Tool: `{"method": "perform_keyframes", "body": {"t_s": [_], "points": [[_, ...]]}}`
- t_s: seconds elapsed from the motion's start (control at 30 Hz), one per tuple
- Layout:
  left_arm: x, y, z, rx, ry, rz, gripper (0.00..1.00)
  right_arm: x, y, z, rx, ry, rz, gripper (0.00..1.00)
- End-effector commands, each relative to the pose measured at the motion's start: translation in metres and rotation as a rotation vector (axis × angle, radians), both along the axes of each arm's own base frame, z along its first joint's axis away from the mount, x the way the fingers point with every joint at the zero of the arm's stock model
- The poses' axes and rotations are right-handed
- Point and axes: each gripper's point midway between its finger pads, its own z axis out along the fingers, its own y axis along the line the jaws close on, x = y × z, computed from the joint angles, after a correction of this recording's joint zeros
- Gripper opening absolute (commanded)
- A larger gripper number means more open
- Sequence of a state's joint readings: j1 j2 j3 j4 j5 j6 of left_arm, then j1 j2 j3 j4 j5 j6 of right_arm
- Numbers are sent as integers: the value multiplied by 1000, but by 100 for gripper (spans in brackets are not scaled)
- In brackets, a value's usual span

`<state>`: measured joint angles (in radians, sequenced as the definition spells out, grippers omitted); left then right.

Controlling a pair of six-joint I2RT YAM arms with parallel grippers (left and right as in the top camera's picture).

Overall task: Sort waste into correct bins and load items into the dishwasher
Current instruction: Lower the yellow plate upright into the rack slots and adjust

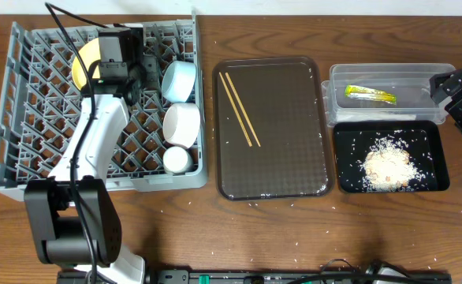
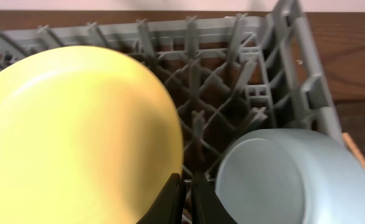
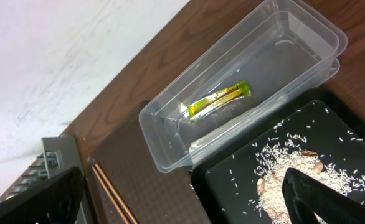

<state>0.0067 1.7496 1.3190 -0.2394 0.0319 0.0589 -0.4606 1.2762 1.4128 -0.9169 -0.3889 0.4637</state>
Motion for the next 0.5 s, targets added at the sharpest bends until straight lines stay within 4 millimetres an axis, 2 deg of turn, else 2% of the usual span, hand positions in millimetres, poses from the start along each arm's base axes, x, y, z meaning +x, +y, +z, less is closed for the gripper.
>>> {"method": "perform_keyframes", "body": {"t_s": [0.0,0.2,0.37,0.47], "points": [[0,11,-17,28,37,49,8,1,-1,5,0,-11,-3,99],[1,11,-45,29,96,49,8,1,-1,5,0,-10,-3,99],[1,11,-58,29,125,48,8,1,-1,5,0,-11,-3,99],[1,11,-60,29,129,48,8,1,-1,5,0,-11,-3,99]]}}
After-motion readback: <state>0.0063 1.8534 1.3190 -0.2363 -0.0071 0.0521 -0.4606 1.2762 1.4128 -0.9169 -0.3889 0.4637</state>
